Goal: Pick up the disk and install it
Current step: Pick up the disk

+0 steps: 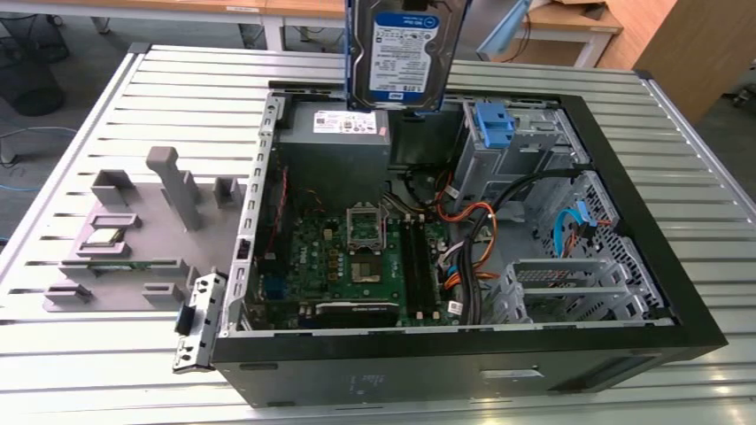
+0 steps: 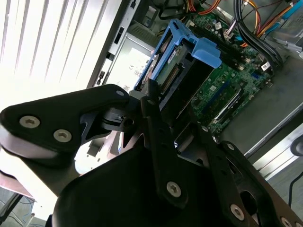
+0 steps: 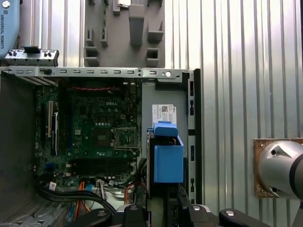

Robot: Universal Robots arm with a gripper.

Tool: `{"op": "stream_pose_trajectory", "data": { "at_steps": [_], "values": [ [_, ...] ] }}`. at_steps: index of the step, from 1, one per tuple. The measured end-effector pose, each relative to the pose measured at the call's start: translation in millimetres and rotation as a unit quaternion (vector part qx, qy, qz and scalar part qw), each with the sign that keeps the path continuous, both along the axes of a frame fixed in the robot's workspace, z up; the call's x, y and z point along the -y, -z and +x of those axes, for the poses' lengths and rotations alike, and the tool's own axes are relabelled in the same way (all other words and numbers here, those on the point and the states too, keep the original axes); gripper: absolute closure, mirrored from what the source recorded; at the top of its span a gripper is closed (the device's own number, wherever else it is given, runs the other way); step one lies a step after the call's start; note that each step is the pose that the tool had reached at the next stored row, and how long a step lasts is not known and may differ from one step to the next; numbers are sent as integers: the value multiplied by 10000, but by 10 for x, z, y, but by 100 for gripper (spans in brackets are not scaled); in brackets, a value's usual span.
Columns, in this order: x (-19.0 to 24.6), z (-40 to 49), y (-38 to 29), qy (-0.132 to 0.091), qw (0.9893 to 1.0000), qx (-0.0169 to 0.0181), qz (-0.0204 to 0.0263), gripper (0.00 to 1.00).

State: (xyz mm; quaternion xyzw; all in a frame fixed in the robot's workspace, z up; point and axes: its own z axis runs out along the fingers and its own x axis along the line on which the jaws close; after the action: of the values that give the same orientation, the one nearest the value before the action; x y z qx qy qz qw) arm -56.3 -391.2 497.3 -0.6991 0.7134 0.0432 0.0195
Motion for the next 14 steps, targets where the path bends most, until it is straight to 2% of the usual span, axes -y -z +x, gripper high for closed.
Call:
{"op": "stream_pose_trajectory", "data": {
  "at_steps": [5, 14],
  "values": [
    [0, 72, 0, 0, 10000, 0, 0, 65],
    [8, 83, 1, 0, 10000, 0, -3, 65]
  ]
}}
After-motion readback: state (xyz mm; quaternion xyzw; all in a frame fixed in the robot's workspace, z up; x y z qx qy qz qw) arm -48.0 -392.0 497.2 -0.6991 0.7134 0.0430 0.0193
